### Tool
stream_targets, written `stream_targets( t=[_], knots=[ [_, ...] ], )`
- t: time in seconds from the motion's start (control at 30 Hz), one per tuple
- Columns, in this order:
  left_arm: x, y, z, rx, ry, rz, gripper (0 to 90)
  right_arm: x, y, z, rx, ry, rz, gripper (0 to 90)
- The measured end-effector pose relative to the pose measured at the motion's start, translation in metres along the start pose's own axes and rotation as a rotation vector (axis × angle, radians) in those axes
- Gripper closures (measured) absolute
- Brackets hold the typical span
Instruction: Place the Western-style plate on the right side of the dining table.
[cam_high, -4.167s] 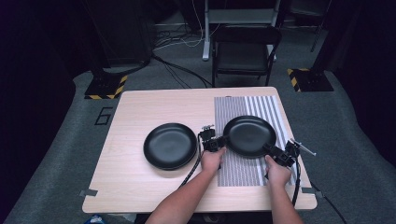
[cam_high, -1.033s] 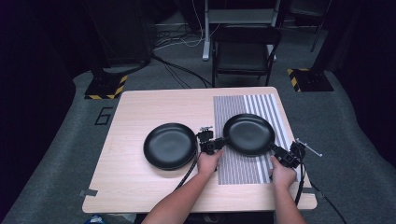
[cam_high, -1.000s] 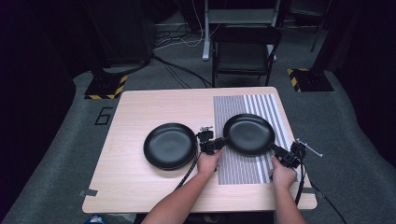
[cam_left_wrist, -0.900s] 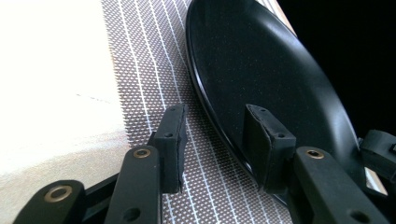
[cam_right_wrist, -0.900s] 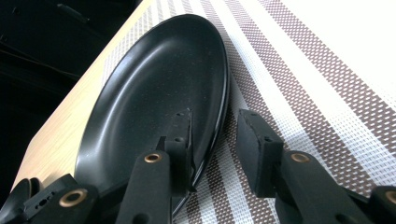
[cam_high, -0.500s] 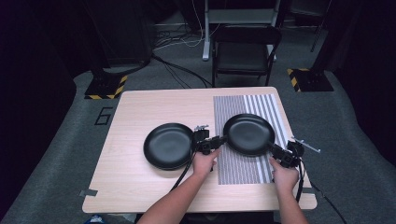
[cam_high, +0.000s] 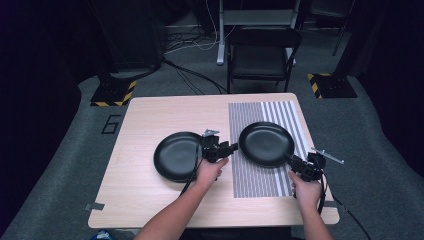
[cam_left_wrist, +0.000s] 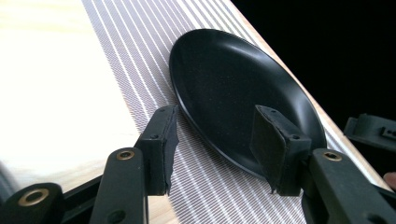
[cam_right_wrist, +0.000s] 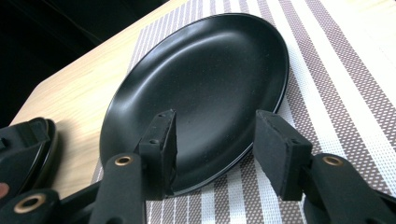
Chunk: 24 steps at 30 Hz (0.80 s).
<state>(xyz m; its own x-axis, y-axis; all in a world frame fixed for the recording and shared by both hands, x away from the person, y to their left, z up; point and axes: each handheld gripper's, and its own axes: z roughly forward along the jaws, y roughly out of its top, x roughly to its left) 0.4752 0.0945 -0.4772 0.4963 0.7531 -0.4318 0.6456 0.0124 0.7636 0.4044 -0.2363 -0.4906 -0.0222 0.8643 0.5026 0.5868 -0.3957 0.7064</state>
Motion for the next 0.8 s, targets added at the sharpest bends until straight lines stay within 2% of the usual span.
stream_targets(
  t=[0.13,0.27,0.5,0.63,0.8],
  knots=[
    [0.008,0.003,-0.019,0.009,0.012,0.049,49.6,0.004,0.000,-0.006,0.004,0.021,-0.021,47.8],
    [0.019,0.005,-0.036,0.002,0.014,0.018,49.0,0.009,-0.001,-0.012,0.005,0.035,-0.043,47.7],
    [0.038,0.006,-0.067,-0.017,0.031,0.019,49.0,0.014,-0.004,-0.016,0.023,0.030,-0.066,45.0],
    [0.049,0.005,-0.083,-0.029,0.036,0.012,48.9,0.016,-0.004,-0.022,0.024,0.018,-0.126,46.0],
    [0.065,0.004,-0.104,-0.035,0.056,0.013,48.8,0.014,-0.004,-0.029,0.017,0.023,-0.126,46.5]
  ],
)
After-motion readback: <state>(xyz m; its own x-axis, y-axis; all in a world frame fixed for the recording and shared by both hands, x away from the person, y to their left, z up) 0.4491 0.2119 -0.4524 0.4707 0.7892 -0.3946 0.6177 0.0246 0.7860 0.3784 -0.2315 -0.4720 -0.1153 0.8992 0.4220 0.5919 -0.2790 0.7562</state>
